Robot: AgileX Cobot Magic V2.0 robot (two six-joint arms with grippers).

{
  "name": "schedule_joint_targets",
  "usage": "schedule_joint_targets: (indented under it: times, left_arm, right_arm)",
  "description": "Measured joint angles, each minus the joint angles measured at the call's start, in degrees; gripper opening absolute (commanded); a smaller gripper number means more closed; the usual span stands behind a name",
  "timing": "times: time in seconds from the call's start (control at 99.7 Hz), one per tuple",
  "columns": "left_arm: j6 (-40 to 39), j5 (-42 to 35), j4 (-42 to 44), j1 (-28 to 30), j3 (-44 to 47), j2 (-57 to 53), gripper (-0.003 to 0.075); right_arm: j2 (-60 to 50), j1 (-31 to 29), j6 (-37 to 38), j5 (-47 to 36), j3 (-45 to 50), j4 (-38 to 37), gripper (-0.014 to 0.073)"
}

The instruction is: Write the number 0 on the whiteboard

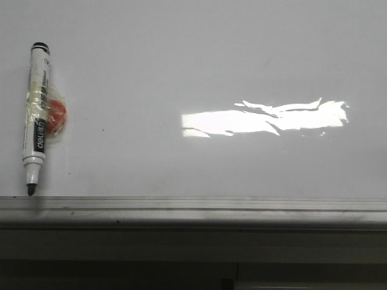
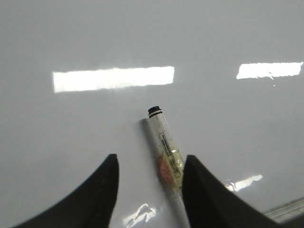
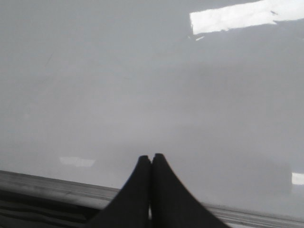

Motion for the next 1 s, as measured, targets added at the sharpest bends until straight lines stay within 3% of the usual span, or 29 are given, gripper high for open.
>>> schedule_joint_targets:
  times: [0.441,0.752,0.843,1.003]
  left_arm:
    - [2.2,-4.4,-1.6,-0.1,0.0,0.0,0.042]
    - [1.7,-2.3,-4.5,-0.1,-0.2,0.0,0.042]
    - [-6.0,-1.8,5.0,-0.1,-1.3,0.0,0.042]
    - [-38.7,-4.1,31.0,-2.4,-2.8,0.0,0.042]
  right_arm:
    - [0.0,0.0,0.0,-1.1,0.4,0.0,-0.0069]
    - [0.0,0.0,0.0,-1.1,0.4,0.0,-0.0069]
    - [0.0,0.0,0.0,-1.1,0.4,0.0,-0.0069]
    - [0.0,0.0,0.0,-1.1,0.4,0.0,-0.0069]
